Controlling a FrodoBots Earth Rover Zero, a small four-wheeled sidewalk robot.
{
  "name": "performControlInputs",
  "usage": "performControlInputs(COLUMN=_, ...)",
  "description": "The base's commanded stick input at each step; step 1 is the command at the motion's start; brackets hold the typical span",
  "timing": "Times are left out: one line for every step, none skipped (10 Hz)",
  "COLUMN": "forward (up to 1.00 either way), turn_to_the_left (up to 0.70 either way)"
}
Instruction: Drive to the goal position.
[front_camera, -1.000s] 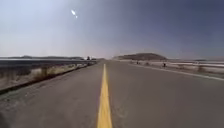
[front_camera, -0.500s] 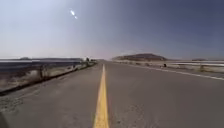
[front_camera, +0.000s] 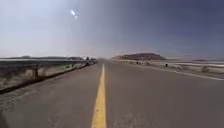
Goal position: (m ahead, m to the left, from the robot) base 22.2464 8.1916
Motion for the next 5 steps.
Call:
performControlInputs(forward=0.5, turn_to_the_left=0.0)
performControlInputs(forward=0.5, turn_to_the_left=0.0)
performControlInputs(forward=0.5, turn_to_the_left=0.0)
performControlInputs(forward=0.5, turn_to_the_left=0.0)
performControlInputs(forward=0.5, turn_to_the_left=0.0)
